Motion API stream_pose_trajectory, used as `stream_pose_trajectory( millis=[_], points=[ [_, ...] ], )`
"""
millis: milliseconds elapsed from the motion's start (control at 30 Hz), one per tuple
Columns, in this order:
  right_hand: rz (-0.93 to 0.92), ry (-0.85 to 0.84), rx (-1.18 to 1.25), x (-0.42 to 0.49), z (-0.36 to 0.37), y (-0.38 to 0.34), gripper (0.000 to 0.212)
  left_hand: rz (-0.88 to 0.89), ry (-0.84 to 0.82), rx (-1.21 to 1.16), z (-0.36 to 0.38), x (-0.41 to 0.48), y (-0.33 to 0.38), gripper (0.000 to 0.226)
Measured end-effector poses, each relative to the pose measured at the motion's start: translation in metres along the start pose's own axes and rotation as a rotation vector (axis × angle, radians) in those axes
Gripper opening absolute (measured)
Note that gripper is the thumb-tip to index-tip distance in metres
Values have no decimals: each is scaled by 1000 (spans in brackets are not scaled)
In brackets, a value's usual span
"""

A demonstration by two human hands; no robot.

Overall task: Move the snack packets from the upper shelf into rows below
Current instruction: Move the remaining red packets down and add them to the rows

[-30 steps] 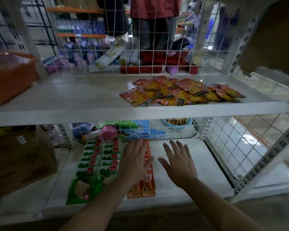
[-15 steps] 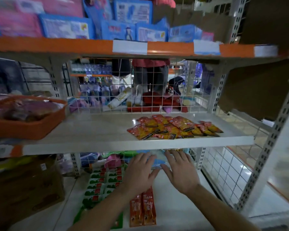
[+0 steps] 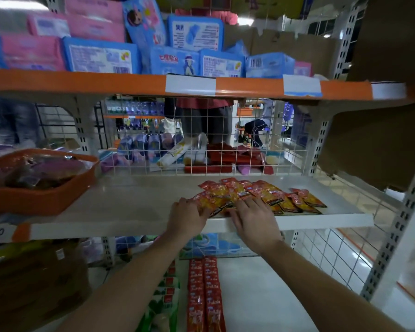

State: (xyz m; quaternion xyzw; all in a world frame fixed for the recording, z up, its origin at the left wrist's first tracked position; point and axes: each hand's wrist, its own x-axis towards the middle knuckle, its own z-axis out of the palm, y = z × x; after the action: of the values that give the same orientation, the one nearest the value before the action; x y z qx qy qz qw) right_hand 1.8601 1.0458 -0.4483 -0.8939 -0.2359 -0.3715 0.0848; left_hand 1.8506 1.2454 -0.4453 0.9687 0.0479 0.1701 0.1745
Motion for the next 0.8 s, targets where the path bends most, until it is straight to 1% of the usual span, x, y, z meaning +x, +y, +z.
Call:
stream_pose_trajectory(
  millis=[100, 233, 300, 333, 400, 433, 467, 567, 700, 733, 800],
  points=[
    [6, -28, 48, 13, 10, -1, 23, -91, -58, -21, -9, 16, 1, 62],
    [-1, -9, 99, 32, 21, -7, 14, -193, -125, -205, -16, 26, 1, 60],
    [3, 4, 90, 44, 29, -8, 13, -184, -161, -186, -11, 33, -3, 77],
    [1, -24, 63, 49, 32, -9, 18, -176, -173, -185, -9, 36, -5, 90],
    [2, -151, 35, 57, 40, -8, 35, -193, -224, -235, -3, 46, -12, 113],
    [18, -237, 55, 60, 44, -7, 41, -208, -247, -254, -2, 51, -16, 122],
    [37, -312, 86, 62, 48, -5, 44, -220, -271, -280, -4, 54, -19, 125],
    [70, -428, 156, 64, 53, 1, 52, -263, -268, -375, -13, 51, -20, 116],
    [95, -520, 120, 67, 65, 5, 53, -280, -250, -642, -22, 40, -21, 96],
    [114, -534, 136, 67, 68, 6, 56, -276, -231, -701, -22, 39, -24, 94],
    [139, -498, 220, 68, 71, 7, 61, -267, -206, -805, -22, 37, -29, 100]
  ],
)
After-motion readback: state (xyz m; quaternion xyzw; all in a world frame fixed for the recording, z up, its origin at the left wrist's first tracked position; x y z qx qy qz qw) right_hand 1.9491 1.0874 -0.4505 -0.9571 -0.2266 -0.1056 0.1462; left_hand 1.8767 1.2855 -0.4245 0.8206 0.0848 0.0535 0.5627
